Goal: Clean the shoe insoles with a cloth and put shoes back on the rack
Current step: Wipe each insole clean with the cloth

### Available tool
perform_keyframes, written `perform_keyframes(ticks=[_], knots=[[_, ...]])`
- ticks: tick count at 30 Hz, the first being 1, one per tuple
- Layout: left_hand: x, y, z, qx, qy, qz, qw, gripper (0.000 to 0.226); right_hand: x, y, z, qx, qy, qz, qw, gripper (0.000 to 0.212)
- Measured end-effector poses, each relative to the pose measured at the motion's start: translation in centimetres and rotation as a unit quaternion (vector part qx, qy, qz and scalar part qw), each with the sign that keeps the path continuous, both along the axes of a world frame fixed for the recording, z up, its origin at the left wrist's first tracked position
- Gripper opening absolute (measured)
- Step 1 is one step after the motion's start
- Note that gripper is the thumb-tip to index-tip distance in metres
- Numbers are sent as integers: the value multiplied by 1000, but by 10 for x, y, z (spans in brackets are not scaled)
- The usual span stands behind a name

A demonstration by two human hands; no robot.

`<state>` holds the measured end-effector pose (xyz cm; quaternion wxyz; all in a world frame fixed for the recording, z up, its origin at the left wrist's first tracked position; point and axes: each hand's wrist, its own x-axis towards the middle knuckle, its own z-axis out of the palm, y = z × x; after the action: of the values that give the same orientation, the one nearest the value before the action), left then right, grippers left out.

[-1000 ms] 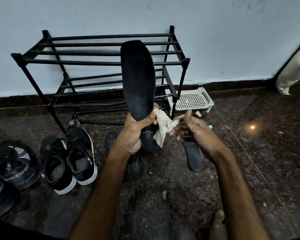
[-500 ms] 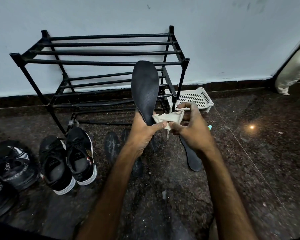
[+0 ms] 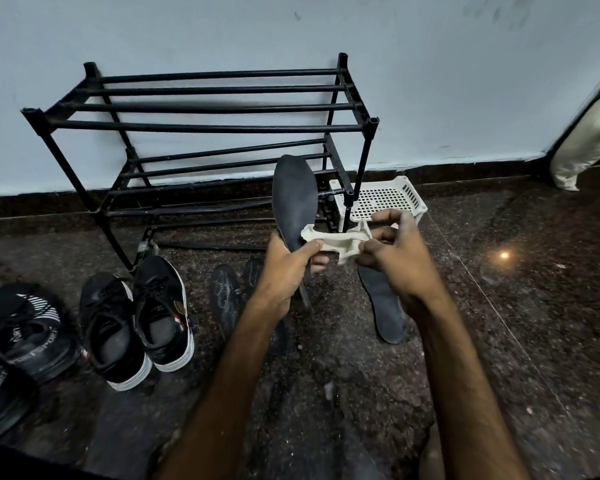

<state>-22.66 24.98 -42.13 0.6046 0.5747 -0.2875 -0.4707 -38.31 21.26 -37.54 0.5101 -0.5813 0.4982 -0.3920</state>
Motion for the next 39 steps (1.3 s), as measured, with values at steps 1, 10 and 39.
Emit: perform_keyframes(ticks=[1, 10, 39], knots=[[-1, -1, 0, -12, 44, 6, 999, 29, 2, 1, -1, 38, -60, -24, 997, 33], [7, -9, -3, 7, 256, 74, 964, 30, -10, -4, -8, 81, -112, 87, 987, 32], [8, -3, -5, 55, 331, -28, 942, 37, 23, 6, -61, 130, -28, -26, 991, 22]])
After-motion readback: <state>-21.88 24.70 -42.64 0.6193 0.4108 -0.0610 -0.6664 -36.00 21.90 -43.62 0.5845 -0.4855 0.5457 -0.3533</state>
